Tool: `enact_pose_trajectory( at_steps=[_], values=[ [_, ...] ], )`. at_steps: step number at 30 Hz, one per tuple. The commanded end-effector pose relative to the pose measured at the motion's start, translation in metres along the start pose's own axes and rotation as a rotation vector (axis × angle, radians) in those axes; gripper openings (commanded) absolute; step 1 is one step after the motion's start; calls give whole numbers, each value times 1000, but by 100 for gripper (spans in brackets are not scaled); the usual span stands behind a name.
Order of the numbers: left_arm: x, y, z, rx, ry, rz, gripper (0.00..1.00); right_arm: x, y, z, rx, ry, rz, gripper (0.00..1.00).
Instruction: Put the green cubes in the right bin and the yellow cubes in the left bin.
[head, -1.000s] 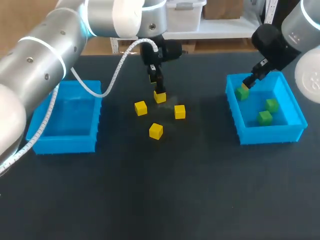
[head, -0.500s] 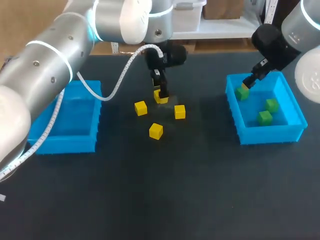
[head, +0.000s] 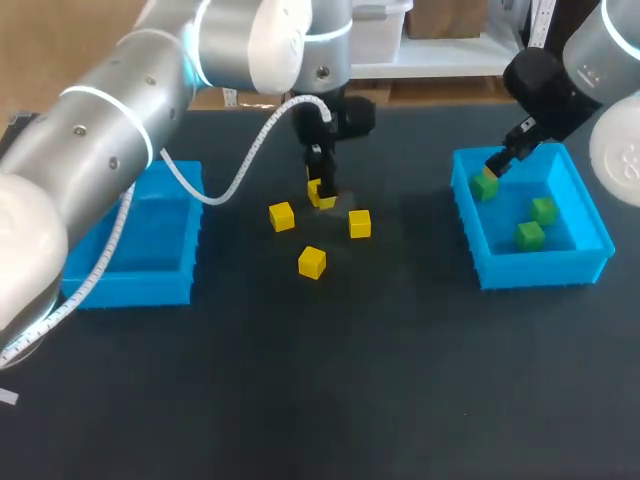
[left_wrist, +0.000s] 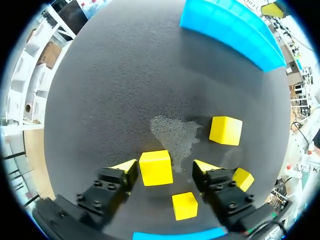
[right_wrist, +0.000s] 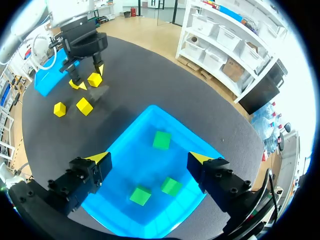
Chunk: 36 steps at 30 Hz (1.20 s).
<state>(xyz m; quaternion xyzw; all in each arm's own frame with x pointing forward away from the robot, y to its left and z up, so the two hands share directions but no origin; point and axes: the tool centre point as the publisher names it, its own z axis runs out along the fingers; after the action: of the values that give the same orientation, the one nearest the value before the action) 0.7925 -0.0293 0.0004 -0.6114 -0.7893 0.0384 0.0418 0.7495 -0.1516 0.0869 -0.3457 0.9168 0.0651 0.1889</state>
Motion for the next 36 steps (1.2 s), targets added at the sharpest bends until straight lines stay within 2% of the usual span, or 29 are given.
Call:
enact_pose_trajectory(
  at_steps=[1, 11, 19, 29, 36],
  values=[
    [-6, 8, -1, 392, 106, 0, 0, 0, 0, 0, -1, -1, -1, 100],
    [-6, 13, -7, 375, 58, -28, 0, 0, 0, 0, -1, -1, -1, 100],
    [-7, 33, -46, 303, -56, -76, 0, 0, 0, 0, -1, -1, -1, 100],
    [31, 50, -89, 211, -104, -161, 0, 0, 0, 0, -1, -1, -1, 100],
    [75, 51, -104, 160, -120, -260, 0, 0, 0, 0, -1, -1, -1, 100]
  ],
)
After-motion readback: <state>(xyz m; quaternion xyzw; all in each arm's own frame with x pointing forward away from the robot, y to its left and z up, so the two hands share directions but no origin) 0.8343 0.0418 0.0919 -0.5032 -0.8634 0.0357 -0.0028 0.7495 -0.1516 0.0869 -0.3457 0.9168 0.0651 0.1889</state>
